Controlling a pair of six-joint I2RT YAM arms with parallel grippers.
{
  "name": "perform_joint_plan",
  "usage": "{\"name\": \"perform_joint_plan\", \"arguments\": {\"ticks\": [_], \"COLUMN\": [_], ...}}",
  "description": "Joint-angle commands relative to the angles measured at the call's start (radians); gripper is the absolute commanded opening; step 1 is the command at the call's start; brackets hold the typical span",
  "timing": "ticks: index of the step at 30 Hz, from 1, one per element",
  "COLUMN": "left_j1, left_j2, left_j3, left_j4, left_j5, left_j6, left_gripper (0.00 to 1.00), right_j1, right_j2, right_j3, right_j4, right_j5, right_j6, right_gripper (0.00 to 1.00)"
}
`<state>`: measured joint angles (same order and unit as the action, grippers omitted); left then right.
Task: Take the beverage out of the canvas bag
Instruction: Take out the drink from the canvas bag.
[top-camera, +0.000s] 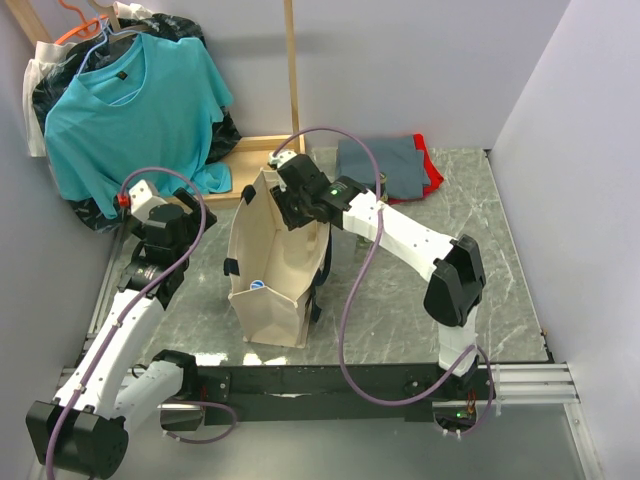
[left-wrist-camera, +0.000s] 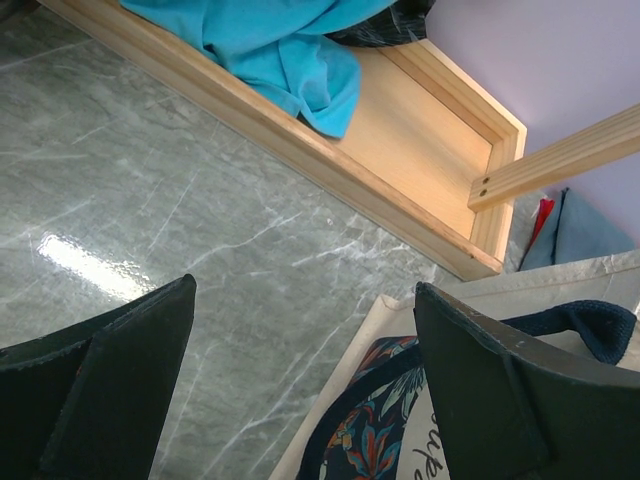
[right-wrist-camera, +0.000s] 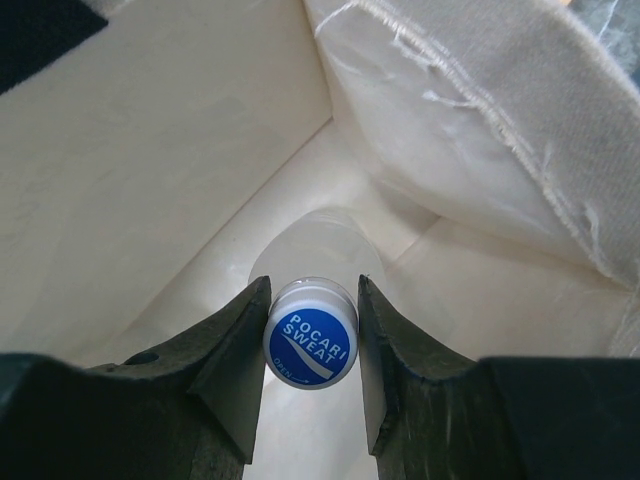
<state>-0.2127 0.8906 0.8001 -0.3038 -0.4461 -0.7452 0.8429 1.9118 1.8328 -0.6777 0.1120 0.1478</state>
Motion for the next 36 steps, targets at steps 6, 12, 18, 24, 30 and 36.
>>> {"name": "perform_joint_plan", "arguments": {"ticks": [6,12,18,24,30,36], "left_j1": [0.004,0.004,0.004,0.004,0.004,0.004], "left_j2": [-0.030,-0.027,-0.032,-0.030,-0.033,-0.038], "left_j3": [-0.002,0.001,-0.006,-0.006,-0.010,-0.010], "left_j4": [0.002,0.000,0.002,0.003,0.009,0.006], "left_j5": [-0.032,-0.031,-0.029,-0.028,-0.023,-0.031], "left_j6": [-0.003,-0.002,-0.002,-0.002,0.004,-0.003], "left_gripper": [0.96,0.96,0.96,0.96,0.96,0.96], "right_j1": [0.005,0.005,0.004,0.007,0.010,0.018], "right_j2": [-0.122,-0.149,-0.180,-0.207,-0.238,-0.264], "right_j3": [0.094,0.111,0.123,0.143,0.177,0.201], "right_j4": [0.007,0.009,0.012,0.013,0.020,0.017], "right_j5": [-0.021,-0.012,-0.003,0.006,-0.003,0.014], "right_j6": [-0.001,0.001,-0.002,-0.008,-0.014,-0.034], "right_gripper": [0.00,0.00,0.00,0.00,0.00,0.00]}}
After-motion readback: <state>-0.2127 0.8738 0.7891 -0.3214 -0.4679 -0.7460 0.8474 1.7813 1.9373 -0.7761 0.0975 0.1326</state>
